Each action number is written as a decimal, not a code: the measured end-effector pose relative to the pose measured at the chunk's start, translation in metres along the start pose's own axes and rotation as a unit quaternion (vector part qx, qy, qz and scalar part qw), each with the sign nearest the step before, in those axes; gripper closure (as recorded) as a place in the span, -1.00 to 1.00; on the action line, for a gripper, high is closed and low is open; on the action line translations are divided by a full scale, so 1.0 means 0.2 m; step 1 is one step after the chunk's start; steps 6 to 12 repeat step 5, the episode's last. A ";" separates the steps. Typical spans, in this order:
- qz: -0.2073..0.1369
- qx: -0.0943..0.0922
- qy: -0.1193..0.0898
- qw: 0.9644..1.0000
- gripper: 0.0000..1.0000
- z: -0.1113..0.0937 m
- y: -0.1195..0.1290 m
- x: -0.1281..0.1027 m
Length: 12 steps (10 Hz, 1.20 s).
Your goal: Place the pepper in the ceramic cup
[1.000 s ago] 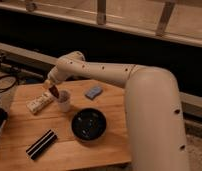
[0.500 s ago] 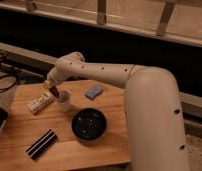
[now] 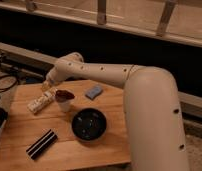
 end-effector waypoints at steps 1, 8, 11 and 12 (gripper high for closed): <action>-0.001 -0.001 0.000 1.000 -0.14 0.00 0.01 0.00; -0.004 -0.003 0.000 1.000 -0.64 0.02 0.03 -0.01; -0.004 -0.003 0.000 1.000 -0.64 0.02 0.03 -0.01; -0.004 -0.003 0.000 1.000 -0.64 0.02 0.03 -0.01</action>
